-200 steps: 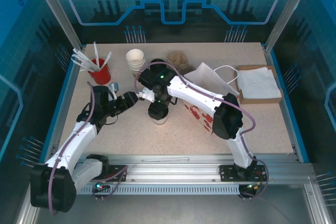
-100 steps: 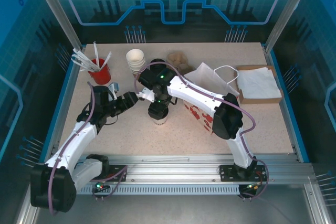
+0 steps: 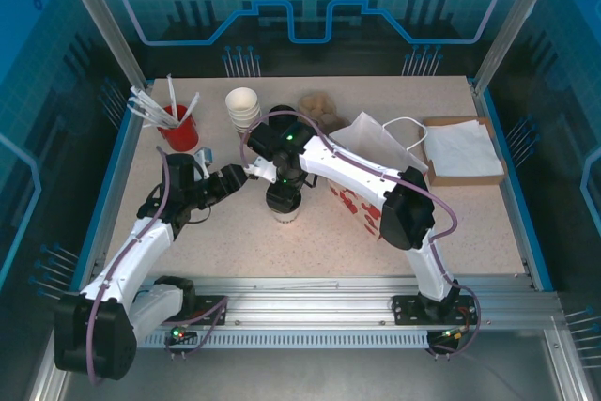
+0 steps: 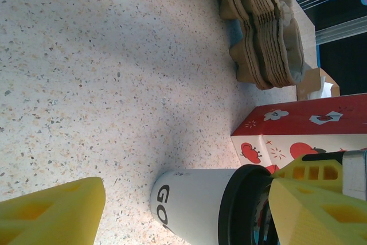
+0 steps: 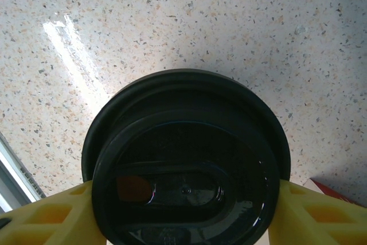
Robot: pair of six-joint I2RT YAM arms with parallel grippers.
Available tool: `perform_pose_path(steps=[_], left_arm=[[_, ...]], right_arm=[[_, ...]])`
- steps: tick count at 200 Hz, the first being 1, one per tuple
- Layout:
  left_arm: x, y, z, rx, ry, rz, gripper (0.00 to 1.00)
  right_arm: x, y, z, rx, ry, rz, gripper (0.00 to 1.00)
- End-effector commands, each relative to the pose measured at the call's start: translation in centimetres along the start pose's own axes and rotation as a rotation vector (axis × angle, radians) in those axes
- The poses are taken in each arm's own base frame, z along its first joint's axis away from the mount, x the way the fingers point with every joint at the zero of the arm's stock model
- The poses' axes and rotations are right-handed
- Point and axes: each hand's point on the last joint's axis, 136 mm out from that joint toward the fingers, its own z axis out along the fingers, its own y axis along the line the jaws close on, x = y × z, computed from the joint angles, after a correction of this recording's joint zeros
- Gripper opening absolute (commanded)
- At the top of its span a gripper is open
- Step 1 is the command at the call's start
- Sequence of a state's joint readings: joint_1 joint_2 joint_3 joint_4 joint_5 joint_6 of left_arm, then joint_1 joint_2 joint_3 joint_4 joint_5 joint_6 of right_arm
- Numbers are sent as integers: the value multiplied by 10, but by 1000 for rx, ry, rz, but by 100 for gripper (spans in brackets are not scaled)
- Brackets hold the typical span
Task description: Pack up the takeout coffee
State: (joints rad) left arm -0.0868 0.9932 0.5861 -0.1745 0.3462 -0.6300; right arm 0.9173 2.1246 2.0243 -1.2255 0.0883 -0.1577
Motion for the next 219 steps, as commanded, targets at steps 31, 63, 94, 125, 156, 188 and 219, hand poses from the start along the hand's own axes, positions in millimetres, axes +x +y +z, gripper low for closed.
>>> perform_pose_path(steps=[31,63,94,125,156,188,219], left_arm=[[-1,-5,-6,27,-11,15,77],[-9,-10,-13,17,-44,32,77],[-22,-23,-29,25,-109,57,77],[-43,-40,-47,26,-192,101,77],[-56,-69,-56,91,-217,119,76],[-59,-106,-56,142,-211,201,76],[-53,-145,-48,181,-170,328,76]], right_arm=[[0,4,-47,26,-76,-4,55],[0,12,-95,39,-181,-15,53],[-1,18,-153,63,-313,-30,52],[-6,15,-214,101,-469,-39,50],[2,-6,-263,194,-566,7,48],[22,-29,-300,258,-647,74,48],[59,-56,-317,306,-663,184,47]])
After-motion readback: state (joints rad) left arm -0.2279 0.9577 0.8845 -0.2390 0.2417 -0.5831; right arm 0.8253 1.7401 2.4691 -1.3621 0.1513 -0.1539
